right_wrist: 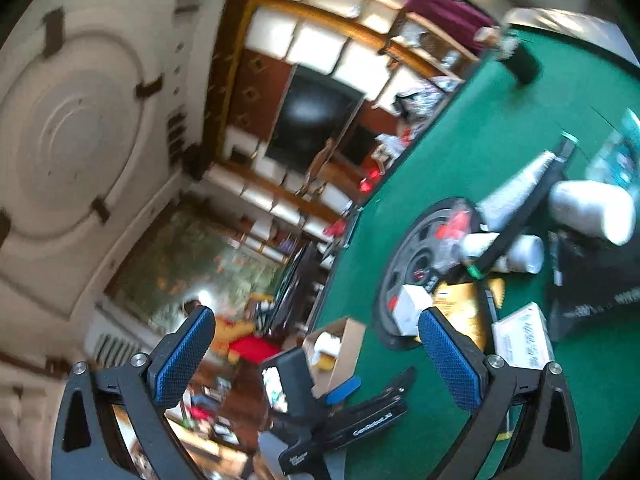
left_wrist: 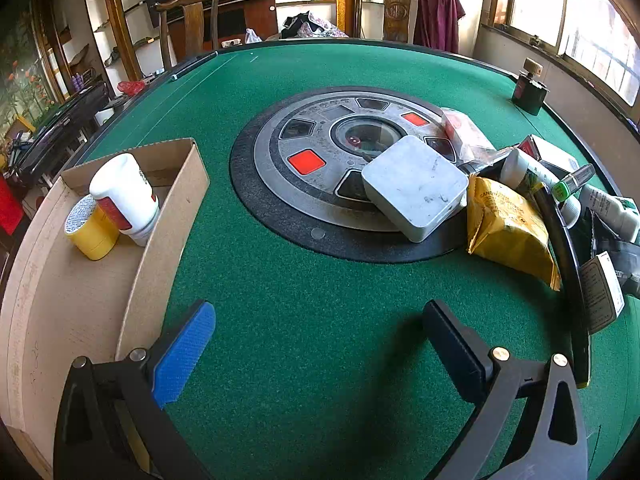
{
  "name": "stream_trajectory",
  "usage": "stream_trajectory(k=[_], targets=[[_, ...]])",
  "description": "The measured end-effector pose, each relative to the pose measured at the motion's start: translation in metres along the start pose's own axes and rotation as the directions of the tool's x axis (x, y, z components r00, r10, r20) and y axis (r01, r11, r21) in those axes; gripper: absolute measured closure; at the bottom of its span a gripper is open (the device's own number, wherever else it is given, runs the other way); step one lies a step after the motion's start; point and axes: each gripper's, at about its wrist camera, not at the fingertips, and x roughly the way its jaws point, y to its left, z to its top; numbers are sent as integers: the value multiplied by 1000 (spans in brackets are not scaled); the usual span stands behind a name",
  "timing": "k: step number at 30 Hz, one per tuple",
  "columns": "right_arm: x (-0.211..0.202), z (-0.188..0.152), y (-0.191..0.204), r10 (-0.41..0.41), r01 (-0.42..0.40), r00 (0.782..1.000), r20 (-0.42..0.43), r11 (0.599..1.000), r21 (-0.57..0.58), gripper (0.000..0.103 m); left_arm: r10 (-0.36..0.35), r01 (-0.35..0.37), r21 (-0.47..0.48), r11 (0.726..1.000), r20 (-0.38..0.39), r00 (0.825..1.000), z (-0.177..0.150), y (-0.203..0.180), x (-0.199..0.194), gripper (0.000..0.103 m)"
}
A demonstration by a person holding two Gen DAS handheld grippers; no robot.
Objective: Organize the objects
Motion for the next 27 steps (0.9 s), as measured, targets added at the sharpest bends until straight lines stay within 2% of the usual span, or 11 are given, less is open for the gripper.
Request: stream_trajectory(k=[2,5,8,9,11,15,17,20,23,25,27], targets=[[-6,-1,-20,16,-18,1000,16,993,119,0,0,0,0,1000,0,1000,1,0,0,0],[-19,-7,-55,75,-91,995,68,958,271,0,0,0,0,1000,0,1000,1,0,0,0],[-13,-5,-87,123,-118,992,22,866,486,0,0,0,0,1000,0,1000,0,0,0,0],[-13,-7,-95,106,-101,994,21,841,531,0,0,0,0,1000,0,1000,-1,0,0,0],[-11,-10,-94,64,-53,998,-2,855,516,0,0,0,0,1000,0,1000,-1,1,0,0],[5,-9,-67,159,-104,982,-98,903,417,0,0,0,0,1000,0,1000,0,1,0,0],[9,-8,-53,164,-111,978,-129,932,344,0,0,0,0,1000,0,1000,0,1,-1,0],[12,-9,-52,199,-146,973,-117,924,353,0,0,0,1,1000,0,1000,-1,1,-1,0],[20,-15,-43,186,-137,972,-145,945,297,3,0,0,1,1000,0,1000,0,1,-1,0],[19,-16,-48,228,-174,966,-120,921,349,2,0,0,1,1000,0,1000,0,1,-1,0],[21,-25,-64,316,-233,945,-89,837,494,2,0,0,1,1000,0,1000,0,1,-1,0]])
